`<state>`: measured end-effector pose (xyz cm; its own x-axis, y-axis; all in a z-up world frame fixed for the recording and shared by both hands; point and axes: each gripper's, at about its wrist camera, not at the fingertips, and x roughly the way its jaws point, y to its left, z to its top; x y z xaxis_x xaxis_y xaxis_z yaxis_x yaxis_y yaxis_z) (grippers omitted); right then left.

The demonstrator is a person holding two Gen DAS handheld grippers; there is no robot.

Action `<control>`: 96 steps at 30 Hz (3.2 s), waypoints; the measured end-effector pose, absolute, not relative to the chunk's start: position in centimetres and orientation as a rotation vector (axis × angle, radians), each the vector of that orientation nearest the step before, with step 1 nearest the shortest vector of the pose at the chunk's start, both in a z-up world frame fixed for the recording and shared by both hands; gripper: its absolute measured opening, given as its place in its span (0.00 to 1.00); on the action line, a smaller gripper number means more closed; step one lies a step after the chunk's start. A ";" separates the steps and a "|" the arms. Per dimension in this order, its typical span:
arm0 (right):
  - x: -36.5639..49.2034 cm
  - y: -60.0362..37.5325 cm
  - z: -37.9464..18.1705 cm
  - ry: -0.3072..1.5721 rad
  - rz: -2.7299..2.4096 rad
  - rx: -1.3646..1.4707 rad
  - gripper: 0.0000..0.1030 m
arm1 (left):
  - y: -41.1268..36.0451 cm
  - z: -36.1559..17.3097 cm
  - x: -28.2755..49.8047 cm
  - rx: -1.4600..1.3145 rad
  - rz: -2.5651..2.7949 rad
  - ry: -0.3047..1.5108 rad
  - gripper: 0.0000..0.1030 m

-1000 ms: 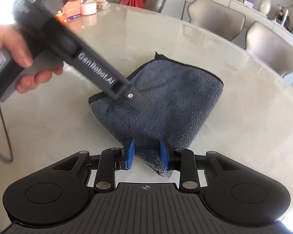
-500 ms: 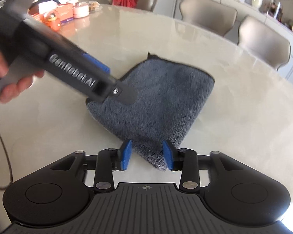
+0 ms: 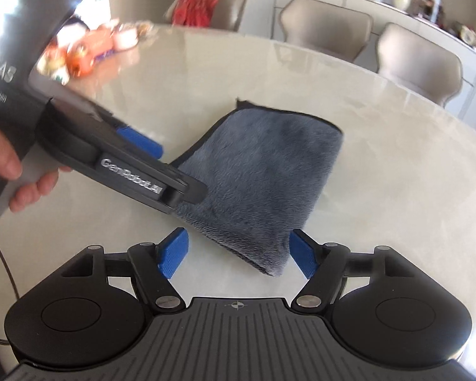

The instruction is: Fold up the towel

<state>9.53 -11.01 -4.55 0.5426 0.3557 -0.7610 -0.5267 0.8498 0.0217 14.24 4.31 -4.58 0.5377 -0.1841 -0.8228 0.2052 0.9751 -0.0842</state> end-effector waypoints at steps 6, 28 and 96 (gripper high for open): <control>8.7 -13.1 -3.4 0.906 0.433 -0.097 0.72 | 4.0 -3.0 12.9 0.036 -0.189 0.962 0.78; 6.6 -16.0 -3.7 0.894 0.296 0.039 0.82 | 2.5 -5.3 11.3 0.025 -0.121 0.889 0.83; 4.4 -12.0 1.4 1.048 0.006 0.044 0.99 | 7.2 1.2 3.5 -0.059 0.106 0.918 0.97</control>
